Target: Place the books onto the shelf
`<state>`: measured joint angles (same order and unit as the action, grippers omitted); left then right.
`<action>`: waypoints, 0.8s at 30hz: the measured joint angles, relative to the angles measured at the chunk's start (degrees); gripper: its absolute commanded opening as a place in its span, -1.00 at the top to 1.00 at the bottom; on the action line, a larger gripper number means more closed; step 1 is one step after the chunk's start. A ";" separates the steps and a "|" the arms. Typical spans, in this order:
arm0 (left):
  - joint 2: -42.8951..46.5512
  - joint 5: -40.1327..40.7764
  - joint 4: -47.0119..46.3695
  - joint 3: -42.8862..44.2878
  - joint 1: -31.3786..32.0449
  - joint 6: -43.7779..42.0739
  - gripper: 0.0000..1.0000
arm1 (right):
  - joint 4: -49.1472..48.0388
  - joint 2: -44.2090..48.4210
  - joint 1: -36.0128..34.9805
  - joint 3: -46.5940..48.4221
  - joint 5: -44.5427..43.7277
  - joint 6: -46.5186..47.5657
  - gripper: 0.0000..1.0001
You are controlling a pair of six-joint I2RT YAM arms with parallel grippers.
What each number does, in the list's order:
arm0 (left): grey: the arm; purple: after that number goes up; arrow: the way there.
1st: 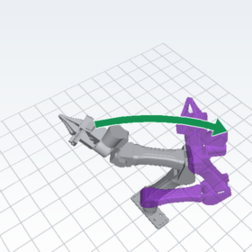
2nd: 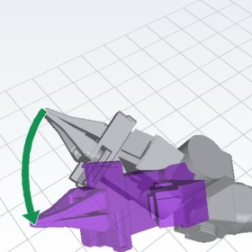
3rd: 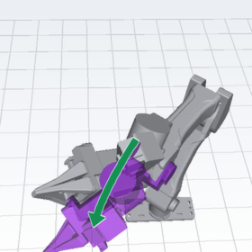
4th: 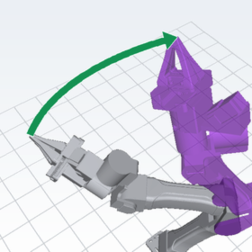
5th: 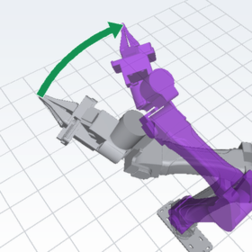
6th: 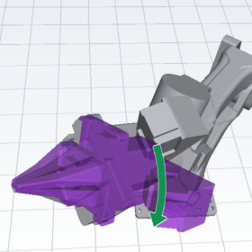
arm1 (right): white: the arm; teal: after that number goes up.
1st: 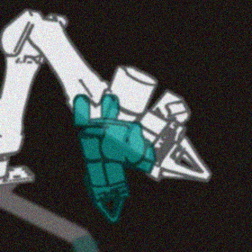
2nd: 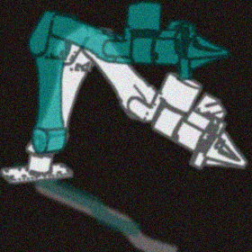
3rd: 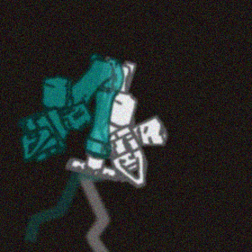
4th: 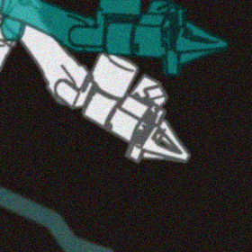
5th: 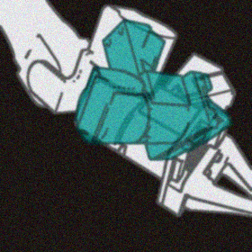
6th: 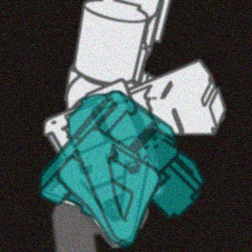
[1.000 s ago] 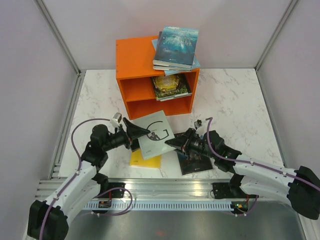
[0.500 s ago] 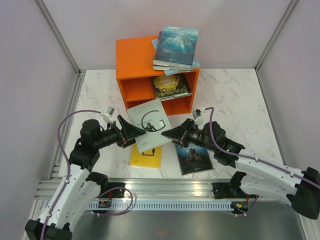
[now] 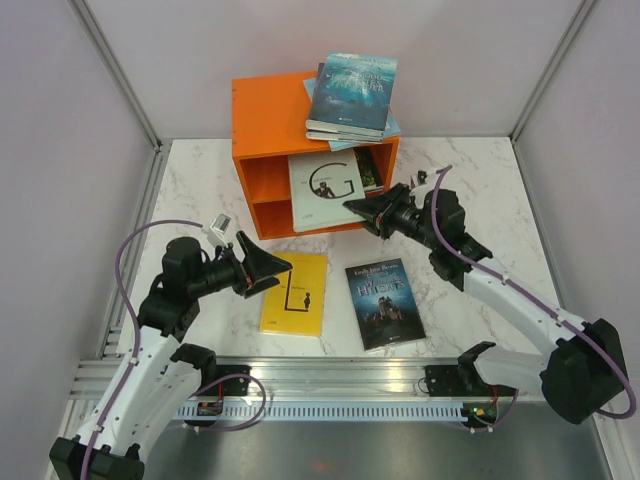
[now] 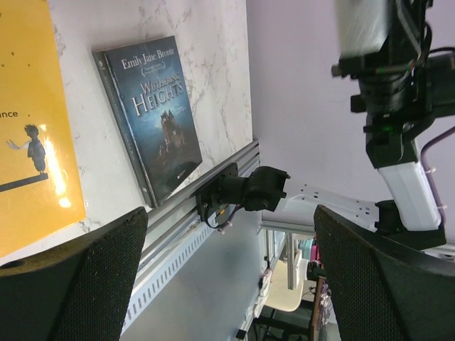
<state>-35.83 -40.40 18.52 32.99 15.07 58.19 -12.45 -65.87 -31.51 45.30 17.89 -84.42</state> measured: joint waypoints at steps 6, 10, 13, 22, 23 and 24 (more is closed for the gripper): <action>0.09 0.66 0.79 0.07 0.00 -0.20 -0.99 | -3.28 -7.78 7.19 7.56 3.89 -0.42 1.00; 0.09 1.22 1.16 0.11 0.00 -0.22 -1.00 | -4.02 -13.22 9.42 12.22 6.75 -0.39 1.00; 0.07 1.31 1.18 0.28 0.00 -0.22 -0.99 | -4.24 -16.61 10.54 14.10 7.93 -0.42 0.92; -0.90 1.36 1.77 1.09 0.00 -0.87 -1.00 | -3.85 -20.33 13.73 14.51 9.40 -0.44 -0.21; -1.07 1.36 1.97 1.18 0.00 -0.96 -1.00 | -4.17 -20.33 14.03 14.51 9.53 -0.31 -0.24; -1.25 1.36 2.12 1.20 0.00 -1.11 -0.99 | -4.26 -20.33 14.32 14.49 9.77 -0.15 -0.27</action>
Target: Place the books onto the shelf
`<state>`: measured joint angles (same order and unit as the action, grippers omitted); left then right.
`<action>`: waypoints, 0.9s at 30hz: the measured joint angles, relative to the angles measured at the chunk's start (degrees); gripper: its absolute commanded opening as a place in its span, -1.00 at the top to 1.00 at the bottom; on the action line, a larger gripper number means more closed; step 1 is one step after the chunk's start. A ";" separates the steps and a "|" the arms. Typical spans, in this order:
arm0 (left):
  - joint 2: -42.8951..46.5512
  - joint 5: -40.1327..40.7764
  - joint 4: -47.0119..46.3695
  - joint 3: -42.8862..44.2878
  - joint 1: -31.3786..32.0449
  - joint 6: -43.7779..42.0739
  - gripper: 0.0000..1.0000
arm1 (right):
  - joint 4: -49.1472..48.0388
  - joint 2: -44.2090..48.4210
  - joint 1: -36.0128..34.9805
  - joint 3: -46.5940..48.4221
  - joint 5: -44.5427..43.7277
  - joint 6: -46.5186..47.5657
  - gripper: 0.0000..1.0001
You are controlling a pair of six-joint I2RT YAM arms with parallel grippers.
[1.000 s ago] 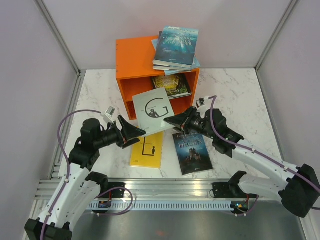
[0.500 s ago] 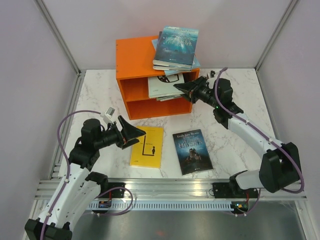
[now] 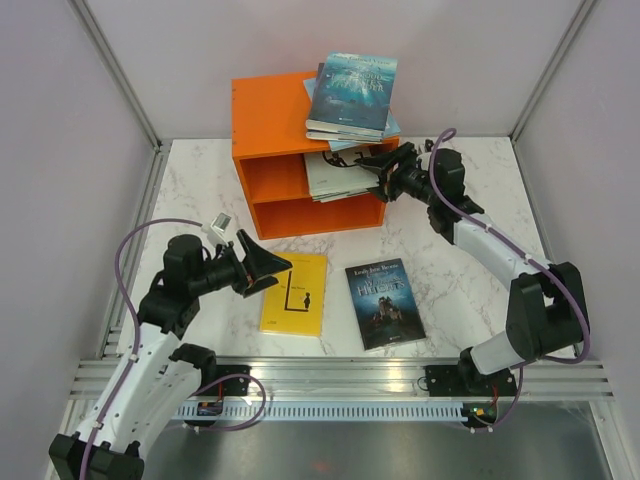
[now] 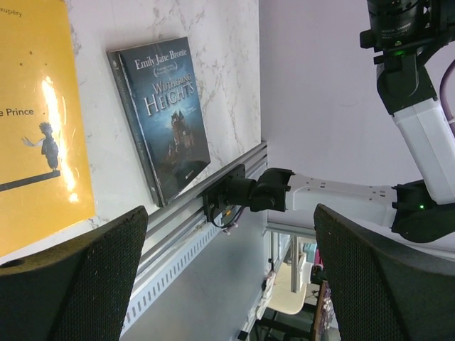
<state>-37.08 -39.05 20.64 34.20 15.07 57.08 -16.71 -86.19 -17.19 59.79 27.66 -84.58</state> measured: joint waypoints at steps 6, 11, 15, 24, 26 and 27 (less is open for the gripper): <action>-1.70 0.00 0.33 0.04 0.00 -0.72 -0.99 | 1.77 1.29 1.33 -1.53 2.71 1.60 -0.31; -3.87 0.04 0.37 0.04 0.00 -1.16 -0.99 | 3.67 4.52 1.88 -5.33 4.87 3.26 -0.33; -4.42 0.11 0.37 0.04 0.00 -1.51 -0.99 | 4.66 7.34 2.58 -8.70 6.45 3.80 -0.33; -4.98 0.13 0.37 0.04 0.00 -2.12 -0.99 | 5.49 8.92 3.17 -9.79 7.72 4.61 0.14; -4.98 0.13 0.37 0.04 0.00 -2.29 -0.99 | 6.03 9.03 3.17 -9.90 7.74 5.07 0.31; -4.98 0.13 0.39 0.04 0.00 -2.34 -0.99 | 6.19 9.14 3.17 -10.01 7.72 5.01 0.45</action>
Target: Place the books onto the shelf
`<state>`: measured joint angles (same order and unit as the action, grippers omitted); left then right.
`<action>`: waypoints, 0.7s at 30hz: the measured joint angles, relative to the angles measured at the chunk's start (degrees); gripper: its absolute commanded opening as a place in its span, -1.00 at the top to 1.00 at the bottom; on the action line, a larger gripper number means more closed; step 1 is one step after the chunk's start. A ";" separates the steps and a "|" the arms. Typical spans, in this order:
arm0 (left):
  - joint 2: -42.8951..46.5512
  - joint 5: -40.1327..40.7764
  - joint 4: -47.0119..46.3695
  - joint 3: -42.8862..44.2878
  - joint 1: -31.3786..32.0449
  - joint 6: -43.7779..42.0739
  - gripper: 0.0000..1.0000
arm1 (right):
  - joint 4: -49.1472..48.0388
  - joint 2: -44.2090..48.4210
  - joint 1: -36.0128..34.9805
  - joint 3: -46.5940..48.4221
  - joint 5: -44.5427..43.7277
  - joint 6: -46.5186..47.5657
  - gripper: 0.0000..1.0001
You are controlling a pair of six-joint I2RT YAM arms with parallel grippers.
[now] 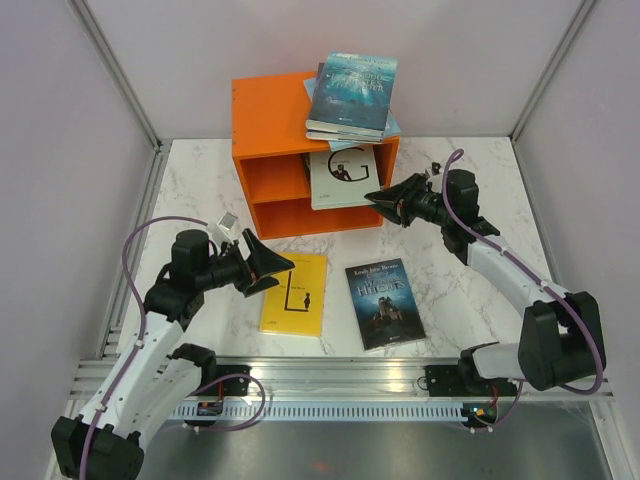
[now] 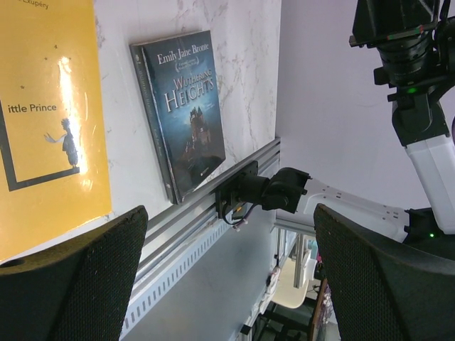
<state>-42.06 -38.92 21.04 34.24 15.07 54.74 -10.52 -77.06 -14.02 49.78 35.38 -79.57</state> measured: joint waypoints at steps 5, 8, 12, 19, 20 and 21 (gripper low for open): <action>0.00 0.02 0.09 0.00 0.00 -0.13 -0.98 | -0.57 0.50 0.00 -0.37 0.42 0.00 0.70; 0.00 0.04 0.09 0.00 0.00 -0.17 -0.98 | -0.61 0.44 0.00 -0.35 0.35 -0.07 0.77; 0.09 0.02 0.13 0.00 0.00 -0.17 -0.98 | -0.59 -1.81 0.00 1.73 0.13 0.04 0.81; 1.16 0.02 0.76 0.00 0.00 -0.20 -0.98 | -1.14 -7.91 0.00 7.08 -0.63 0.17 0.34; 1.36 0.02 1.07 0.00 0.00 -0.22 -0.97 | -1.22 -8.22 0.00 7.28 -0.70 0.13 0.02; 1.64 0.02 1.51 0.00 0.00 -0.22 -0.97 | -1.03 -8.39 0.00 7.30 -0.96 -0.02 -0.07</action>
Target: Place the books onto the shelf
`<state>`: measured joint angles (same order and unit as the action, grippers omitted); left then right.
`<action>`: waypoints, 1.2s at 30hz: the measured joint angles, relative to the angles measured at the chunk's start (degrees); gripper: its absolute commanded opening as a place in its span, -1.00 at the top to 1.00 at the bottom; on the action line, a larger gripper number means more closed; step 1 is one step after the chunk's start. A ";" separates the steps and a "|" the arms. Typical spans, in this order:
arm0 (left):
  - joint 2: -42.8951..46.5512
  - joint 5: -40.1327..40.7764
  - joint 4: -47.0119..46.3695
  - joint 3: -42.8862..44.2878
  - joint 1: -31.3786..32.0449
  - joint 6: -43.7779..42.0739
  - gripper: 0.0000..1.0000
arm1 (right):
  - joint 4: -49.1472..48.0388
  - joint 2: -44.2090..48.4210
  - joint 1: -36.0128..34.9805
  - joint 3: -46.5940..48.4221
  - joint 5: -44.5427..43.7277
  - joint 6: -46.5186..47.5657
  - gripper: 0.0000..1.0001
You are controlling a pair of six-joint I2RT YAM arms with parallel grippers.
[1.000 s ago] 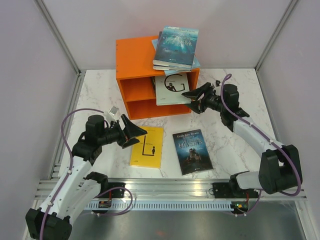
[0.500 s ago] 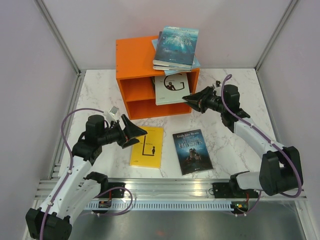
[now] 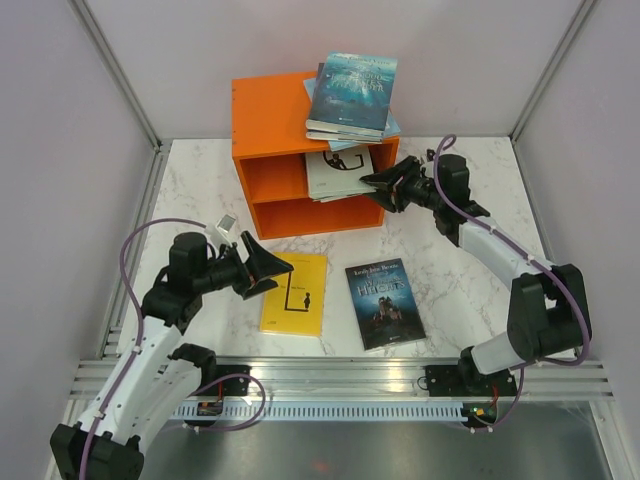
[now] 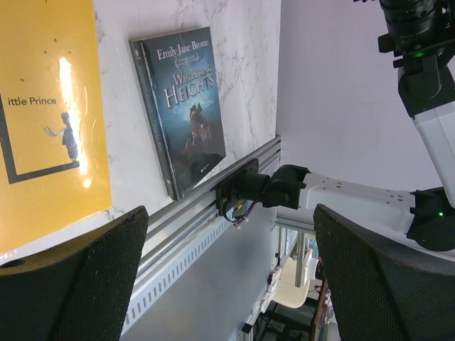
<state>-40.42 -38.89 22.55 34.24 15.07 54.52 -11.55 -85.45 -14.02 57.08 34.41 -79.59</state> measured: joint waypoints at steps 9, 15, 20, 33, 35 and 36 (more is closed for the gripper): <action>1.09 1.64 3.87 0.02 0.00 -1.77 -1.00 | 2.08 3.15 0.46 -3.98 -1.44 2.10 -0.35; -3.56 7.45 11.30 2.75 0.00 -6.29 -0.99 | 9.94 13.00 0.74 -10.23 -1.53 7.15 -0.38; -12.92 11.91 14.64 4.87 -1.49 -9.31 -0.99 | 17.75 25.90 -2.64 -14.32 -4.68 14.51 -0.38; -28.39 25.53 15.98 5.18 -4.07 -13.81 -0.99 | 22.45 16.83 -31.19 -22.10 -22.64 19.43 -0.36; -29.77 26.53 14.36 4.74 -4.07 -13.88 -0.98 | 20.92 11.91 -33.35 -21.77 -24.13 19.85 -0.35; -30.67 26.80 13.25 4.22 -4.02 -13.90 -0.97 | 19.69 9.79 -34.05 -21.77 -24.48 19.89 -0.35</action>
<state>-71.09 -12.10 35.79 38.46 11.05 40.62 8.14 -75.66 -48.07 35.31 9.93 -59.70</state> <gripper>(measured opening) 0.993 0.679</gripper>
